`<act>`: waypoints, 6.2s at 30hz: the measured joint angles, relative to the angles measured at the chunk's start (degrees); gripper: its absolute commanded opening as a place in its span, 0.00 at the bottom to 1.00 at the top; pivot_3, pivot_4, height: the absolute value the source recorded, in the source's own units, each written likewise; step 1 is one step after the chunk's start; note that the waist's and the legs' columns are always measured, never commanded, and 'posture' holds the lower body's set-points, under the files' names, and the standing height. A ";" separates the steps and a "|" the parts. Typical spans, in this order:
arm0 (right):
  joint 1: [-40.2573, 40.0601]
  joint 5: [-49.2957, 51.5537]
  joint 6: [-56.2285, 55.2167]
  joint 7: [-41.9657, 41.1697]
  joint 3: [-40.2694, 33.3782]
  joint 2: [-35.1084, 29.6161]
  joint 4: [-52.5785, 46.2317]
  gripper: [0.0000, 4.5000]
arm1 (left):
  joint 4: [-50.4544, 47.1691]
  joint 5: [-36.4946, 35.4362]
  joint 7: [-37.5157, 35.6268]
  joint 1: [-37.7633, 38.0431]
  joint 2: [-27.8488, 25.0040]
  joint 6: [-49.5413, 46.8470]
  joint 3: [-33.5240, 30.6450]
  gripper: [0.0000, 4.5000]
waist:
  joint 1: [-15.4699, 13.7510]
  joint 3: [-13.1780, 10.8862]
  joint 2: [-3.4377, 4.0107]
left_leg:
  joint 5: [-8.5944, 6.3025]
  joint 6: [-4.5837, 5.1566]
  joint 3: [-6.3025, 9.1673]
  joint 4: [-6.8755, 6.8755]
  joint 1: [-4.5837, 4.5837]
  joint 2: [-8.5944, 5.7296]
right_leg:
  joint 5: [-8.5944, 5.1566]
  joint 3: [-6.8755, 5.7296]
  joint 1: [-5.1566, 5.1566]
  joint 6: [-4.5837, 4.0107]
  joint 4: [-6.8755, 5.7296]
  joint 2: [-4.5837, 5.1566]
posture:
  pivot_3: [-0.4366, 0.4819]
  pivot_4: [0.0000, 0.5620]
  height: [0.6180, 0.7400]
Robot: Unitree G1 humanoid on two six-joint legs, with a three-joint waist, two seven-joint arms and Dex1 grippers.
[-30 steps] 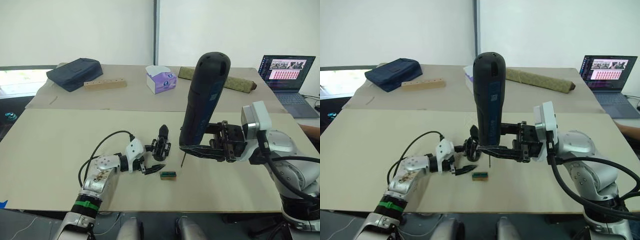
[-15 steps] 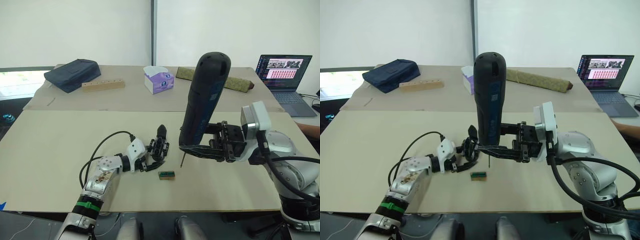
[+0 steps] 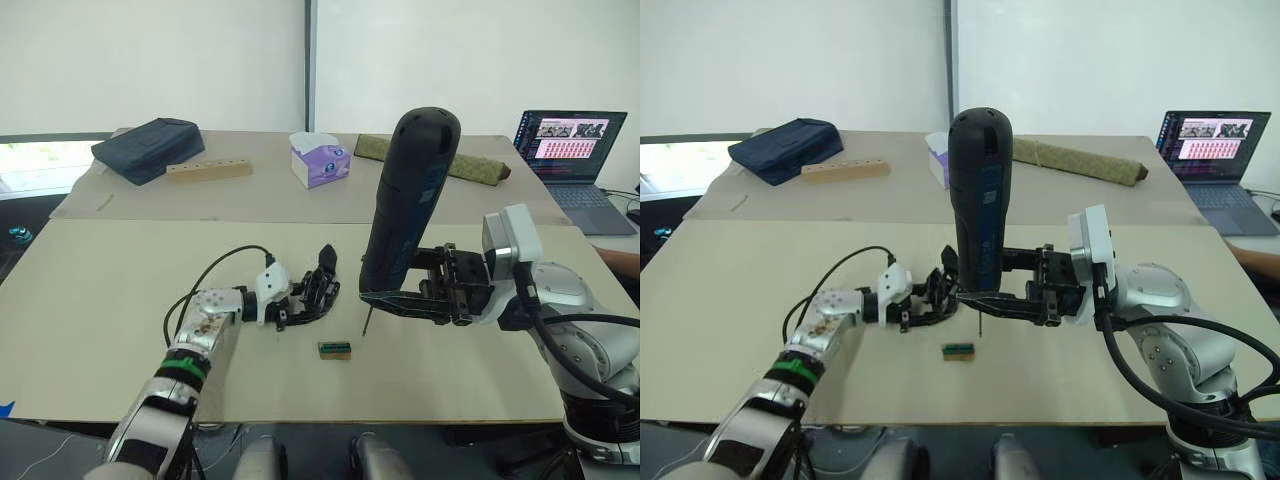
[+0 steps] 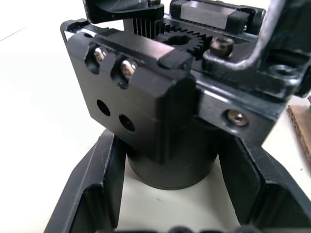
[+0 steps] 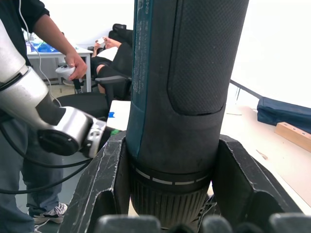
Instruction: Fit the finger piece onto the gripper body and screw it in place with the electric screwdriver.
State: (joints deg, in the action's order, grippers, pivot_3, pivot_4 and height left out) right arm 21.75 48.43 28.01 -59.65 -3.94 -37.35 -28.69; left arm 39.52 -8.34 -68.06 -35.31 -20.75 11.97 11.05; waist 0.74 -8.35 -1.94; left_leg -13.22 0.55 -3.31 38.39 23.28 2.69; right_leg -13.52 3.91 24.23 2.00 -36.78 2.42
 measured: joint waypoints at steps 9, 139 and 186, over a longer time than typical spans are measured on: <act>-0.06 0.08 0.04 0.87 0.00 -0.04 -0.16 0.43 | 6.42 -0.41 -4.25 -2.34 0.50 3.96 -1.23 0.50 | 0.30 0.00 -0.01 | 0.00 0.00 0.01 -0.01 -0.02 0.02 | 0.00 0.00 0.01 0.01 -0.01 -0.02 | 0.48 0.27 1.00; 29.39 -13.39 5.67 5.70 12.18 19.34 21.28 0.43 | -18.34 -0.92 9.51 10.72 -0.06 -11.26 -1.90 0.51 | 0.57 0.00 0.00 | -0.01 0.00 -0.02 -0.08 0.03 0.06 | 0.04 -0.02 0.12 -0.01 -0.04 0.01 | 0.48 0.27 1.00; 27.37 -19.11 2.59 3.51 14.28 22.34 25.56 0.43 | -20.03 -1.28 9.04 11.43 -0.57 -13.68 -2.80 0.51 | 1.45 0.00 0.00 | -0.01 0.00 0.00 -0.11 0.04 0.06 | 0.04 -0.02 0.13 -0.01 -0.03 0.01 | 0.48 0.27 1.00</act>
State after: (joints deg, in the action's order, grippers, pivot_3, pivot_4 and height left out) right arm 49.12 29.32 30.60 -56.14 10.34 -15.01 -3.13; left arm 19.49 -9.62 -59.02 -23.88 -21.33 -1.70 8.25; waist 2.19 -8.35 -1.94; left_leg -13.23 0.55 -3.31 38.28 23.31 2.75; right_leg -13.48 3.89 24.36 1.99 -36.80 2.44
